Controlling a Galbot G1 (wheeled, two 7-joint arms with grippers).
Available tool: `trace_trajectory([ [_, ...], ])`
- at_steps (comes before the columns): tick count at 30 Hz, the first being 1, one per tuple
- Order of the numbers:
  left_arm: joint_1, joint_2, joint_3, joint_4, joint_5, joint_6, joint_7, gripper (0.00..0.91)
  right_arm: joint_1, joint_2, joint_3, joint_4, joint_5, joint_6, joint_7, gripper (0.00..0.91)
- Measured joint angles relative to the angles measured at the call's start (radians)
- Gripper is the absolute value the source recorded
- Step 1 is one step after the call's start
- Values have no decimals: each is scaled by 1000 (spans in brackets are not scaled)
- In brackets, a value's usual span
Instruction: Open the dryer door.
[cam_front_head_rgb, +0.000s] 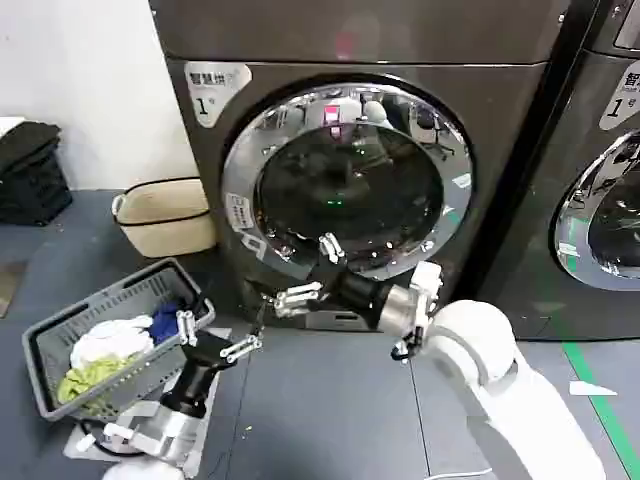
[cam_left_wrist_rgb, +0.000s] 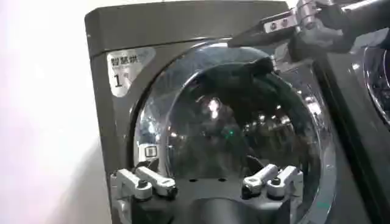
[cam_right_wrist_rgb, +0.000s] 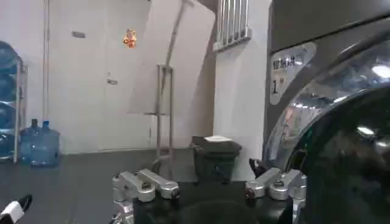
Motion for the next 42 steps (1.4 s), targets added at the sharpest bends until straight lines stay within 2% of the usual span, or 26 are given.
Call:
trace_trajectory([
  [14,21,7,-4,-24,-8,-2,1,907,70,10,-8,-106,-3,13,9,907],
  [24,29,6,-4,-28,-13,-6,1,907,157,23,-62,-219,-28,53,36,907],
  [42,54,11,-7,-53,-17,-6,1,907,287,107,-181,-449,-46,102,43,907],
])
